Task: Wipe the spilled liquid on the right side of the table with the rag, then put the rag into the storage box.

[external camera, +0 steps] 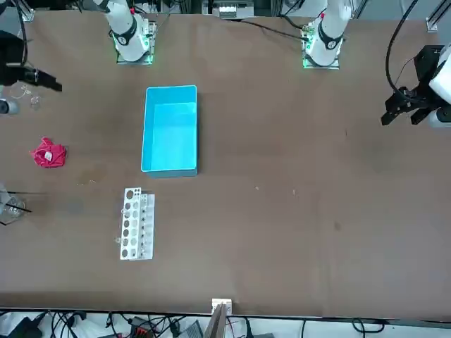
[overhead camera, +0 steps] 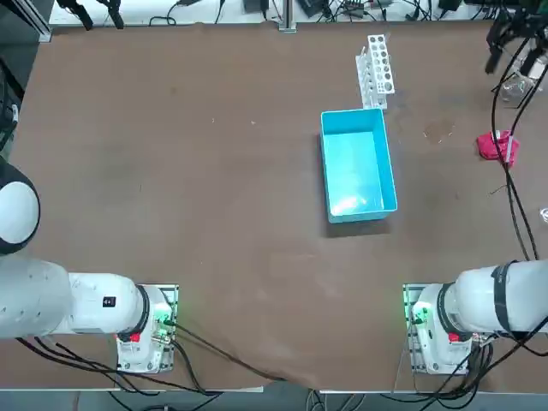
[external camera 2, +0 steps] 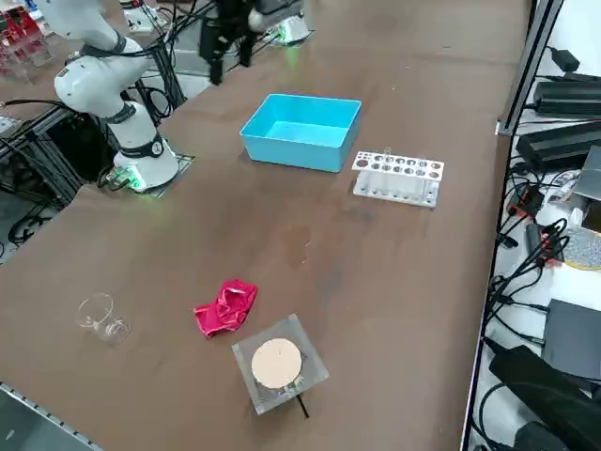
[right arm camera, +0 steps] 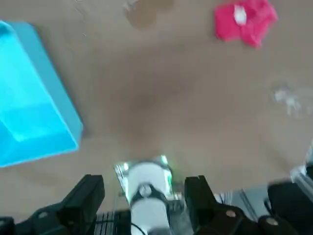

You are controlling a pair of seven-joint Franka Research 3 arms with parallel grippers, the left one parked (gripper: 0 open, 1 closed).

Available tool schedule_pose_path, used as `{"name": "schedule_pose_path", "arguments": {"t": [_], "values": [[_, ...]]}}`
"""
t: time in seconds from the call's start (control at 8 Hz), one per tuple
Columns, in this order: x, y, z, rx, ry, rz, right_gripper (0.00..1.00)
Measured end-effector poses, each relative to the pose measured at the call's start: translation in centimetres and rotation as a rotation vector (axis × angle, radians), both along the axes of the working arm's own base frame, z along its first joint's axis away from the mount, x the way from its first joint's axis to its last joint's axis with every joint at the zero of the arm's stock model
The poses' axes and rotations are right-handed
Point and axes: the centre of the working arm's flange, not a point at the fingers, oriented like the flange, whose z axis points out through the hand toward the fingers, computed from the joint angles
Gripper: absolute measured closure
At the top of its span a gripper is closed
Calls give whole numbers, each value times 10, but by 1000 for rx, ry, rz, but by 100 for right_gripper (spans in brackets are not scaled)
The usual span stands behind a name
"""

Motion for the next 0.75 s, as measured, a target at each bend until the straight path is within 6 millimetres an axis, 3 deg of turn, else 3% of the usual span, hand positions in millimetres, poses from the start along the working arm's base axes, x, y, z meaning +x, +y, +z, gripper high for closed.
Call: {"name": "schedule_pose_path", "arguments": {"t": [0.25,0.38,0.75], "values": [[1,-54,-26,-20,55,-124,0],[6,-95,-49,-27,53,-204,0],[14,-238,-157,-55,-20,-410,0]]}}
